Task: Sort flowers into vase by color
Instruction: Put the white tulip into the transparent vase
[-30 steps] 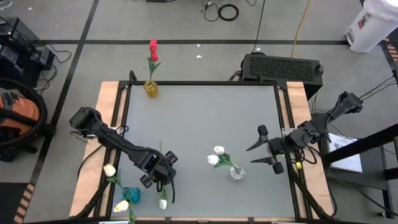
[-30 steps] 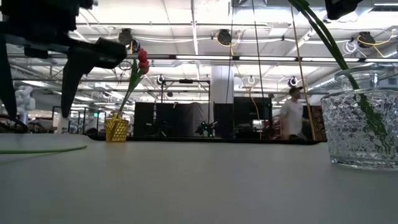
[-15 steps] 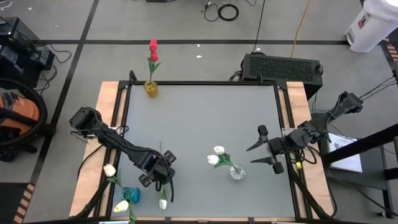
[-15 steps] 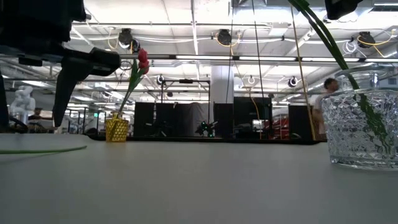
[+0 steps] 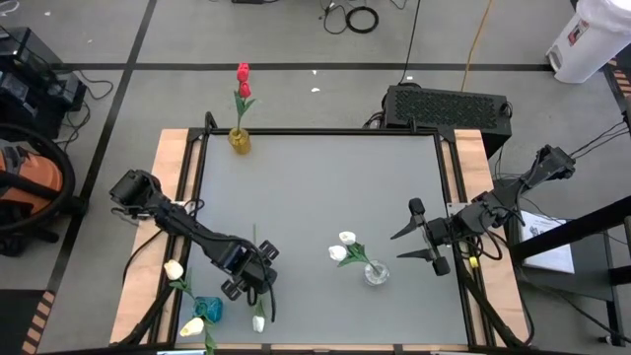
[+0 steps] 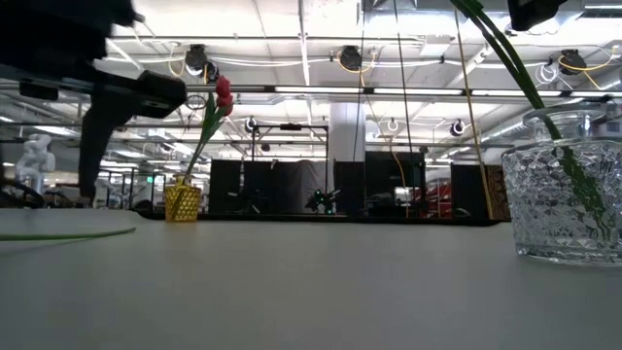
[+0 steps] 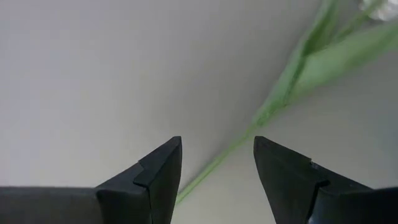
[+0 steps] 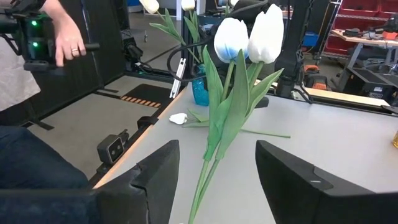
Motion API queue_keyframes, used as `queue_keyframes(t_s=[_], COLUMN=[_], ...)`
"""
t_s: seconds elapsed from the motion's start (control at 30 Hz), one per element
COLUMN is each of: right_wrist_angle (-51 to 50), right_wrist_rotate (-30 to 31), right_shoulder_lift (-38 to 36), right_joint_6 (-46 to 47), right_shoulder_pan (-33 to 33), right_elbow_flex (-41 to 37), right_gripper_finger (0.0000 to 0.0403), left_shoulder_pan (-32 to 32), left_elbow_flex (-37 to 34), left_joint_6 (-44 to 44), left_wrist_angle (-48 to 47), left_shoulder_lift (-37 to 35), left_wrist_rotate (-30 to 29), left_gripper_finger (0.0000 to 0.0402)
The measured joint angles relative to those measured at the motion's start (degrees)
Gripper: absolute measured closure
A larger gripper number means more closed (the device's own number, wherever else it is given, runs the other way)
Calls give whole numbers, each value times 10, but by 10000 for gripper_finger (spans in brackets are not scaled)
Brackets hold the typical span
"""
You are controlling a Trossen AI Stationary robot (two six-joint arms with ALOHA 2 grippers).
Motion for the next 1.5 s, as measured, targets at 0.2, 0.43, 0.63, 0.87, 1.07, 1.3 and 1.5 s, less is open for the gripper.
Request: queue_keyframes(t_s=[0.2,0.43,0.63,0.87,1.07,1.3,1.5], right_wrist_angle=[0,0,0,0,0,0,0], right_wrist_rotate=[0,0,0,0,0,0,0], right_shoulder_lift=[0,0,0,0,0,0,0], right_joint_6=[0,0,0,0,0,0,0], right_shoulder_pan=[0,0,0,0,0,0,0], right_elbow_flex=[0,0,0,0,0,0,0], right_gripper_finger=[200,200,200,200,199,199,199], left_shoulder_pan=[-4,-4,-4,-4,-4,-7,-16], left_elbow_flex=[0,-9,-30,-41,-47,-47,-47], left_joint_6=[45,44,43,42,42,2,-1], left_wrist_angle=[-3,0,1,57,75,60,63], left_shoulder_lift=[0,11,17,17,17,17,17], left_wrist_rotate=[-1,-3,-5,-7,-8,-8,-8], left_gripper_finger=[194,194,194,194,194,194,194])
